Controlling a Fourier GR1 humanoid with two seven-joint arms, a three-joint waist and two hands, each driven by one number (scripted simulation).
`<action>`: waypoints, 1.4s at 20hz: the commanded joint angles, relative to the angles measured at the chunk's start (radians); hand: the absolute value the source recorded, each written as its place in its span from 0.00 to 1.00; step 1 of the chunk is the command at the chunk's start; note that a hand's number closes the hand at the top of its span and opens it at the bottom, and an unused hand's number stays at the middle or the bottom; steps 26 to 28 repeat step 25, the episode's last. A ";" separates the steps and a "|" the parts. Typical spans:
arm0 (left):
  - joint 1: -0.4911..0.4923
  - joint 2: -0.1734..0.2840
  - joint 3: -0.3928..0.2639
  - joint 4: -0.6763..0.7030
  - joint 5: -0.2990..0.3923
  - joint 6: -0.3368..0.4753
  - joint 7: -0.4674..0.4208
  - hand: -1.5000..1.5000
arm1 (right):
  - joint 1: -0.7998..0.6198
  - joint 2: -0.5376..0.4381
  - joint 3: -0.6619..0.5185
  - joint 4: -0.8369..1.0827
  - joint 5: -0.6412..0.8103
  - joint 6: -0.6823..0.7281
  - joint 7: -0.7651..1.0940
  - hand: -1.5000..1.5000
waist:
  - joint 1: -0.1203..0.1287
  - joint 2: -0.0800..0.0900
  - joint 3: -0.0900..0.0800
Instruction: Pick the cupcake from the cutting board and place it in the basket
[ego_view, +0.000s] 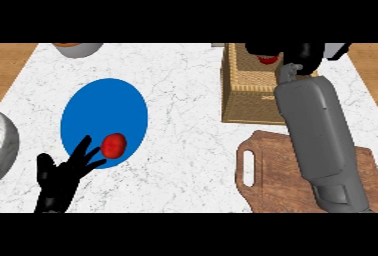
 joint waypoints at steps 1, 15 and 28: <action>0.017 0.014 -0.005 0.048 -0.022 0.004 0.067 0.50 | 0.068 -0.028 0.036 0.018 0.048 0.026 -0.009 1.00 | -0.007 0.005 -0.010; 0.007 -0.015 0.017 0.085 -0.029 -0.014 0.047 0.50 | 0.108 -0.105 -0.040 -0.116 -0.041 0.023 -0.084 0.00 | -0.008 0.004 -0.011; 0.066 -0.030 0.016 0.051 -0.044 -0.014 0.013 0.50 | 0.349 -0.242 -0.196 -0.460 -0.197 0.153 -0.019 0.00 | -0.025 -0.001 -0.010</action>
